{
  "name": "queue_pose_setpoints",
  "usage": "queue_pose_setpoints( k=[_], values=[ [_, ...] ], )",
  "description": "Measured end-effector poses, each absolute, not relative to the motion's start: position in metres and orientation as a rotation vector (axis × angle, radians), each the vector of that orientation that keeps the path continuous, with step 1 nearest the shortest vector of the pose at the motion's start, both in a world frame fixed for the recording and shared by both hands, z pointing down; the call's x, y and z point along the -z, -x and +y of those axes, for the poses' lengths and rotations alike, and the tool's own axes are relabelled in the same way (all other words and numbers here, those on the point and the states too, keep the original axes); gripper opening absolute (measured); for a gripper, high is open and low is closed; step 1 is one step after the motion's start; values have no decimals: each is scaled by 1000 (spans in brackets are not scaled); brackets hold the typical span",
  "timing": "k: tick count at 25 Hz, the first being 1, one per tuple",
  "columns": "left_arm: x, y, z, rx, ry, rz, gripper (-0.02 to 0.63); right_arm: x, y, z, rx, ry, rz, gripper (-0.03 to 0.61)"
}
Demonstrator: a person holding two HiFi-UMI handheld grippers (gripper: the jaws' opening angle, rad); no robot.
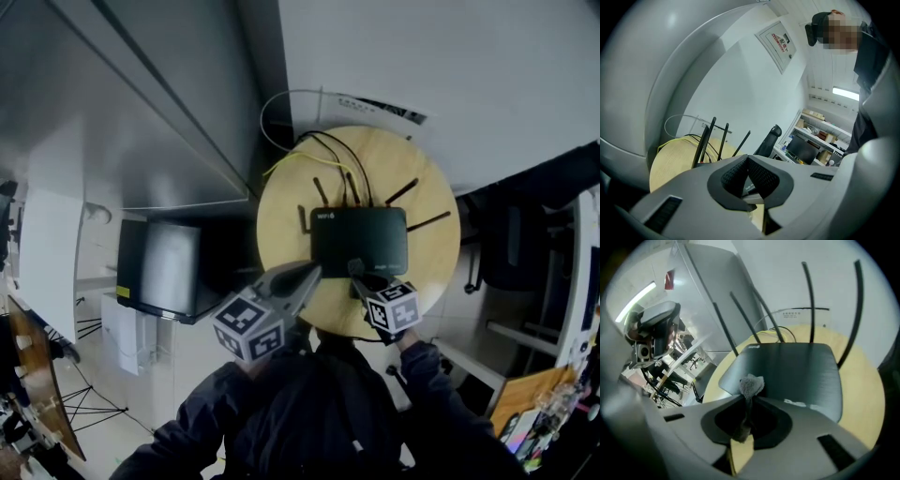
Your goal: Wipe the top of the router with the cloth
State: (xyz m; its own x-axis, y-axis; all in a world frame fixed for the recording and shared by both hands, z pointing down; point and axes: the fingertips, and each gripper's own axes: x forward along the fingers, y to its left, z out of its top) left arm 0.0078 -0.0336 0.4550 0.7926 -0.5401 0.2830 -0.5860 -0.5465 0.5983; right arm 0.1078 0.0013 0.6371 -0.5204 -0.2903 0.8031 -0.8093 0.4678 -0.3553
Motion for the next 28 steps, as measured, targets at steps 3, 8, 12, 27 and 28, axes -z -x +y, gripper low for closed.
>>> queue_pose_setpoints(
  k=[3, 8, 12, 27, 28],
  values=[
    [-454, -12, -35, -89, -2281, -817, -7, -641, -148, 5, -1005, -952, -1991, 69],
    [-454, -17, -37, -101, -2289, -800, -6, -652, -205, 14, -1027, -1016, -1903, 69],
    [-454, -22, -37, -112, -2294, -788, -6, -651, -231, 14, -1031, -1070, -1864, 69],
    [-455, -26, -36, -136, -2290, -798, -7, -634, -154, 31, -997, -900, -2092, 69],
    [-455, -25, -35, -137, -2289, -800, -7, -634, -139, 34, -989, -855, -2111, 69]
  ],
)
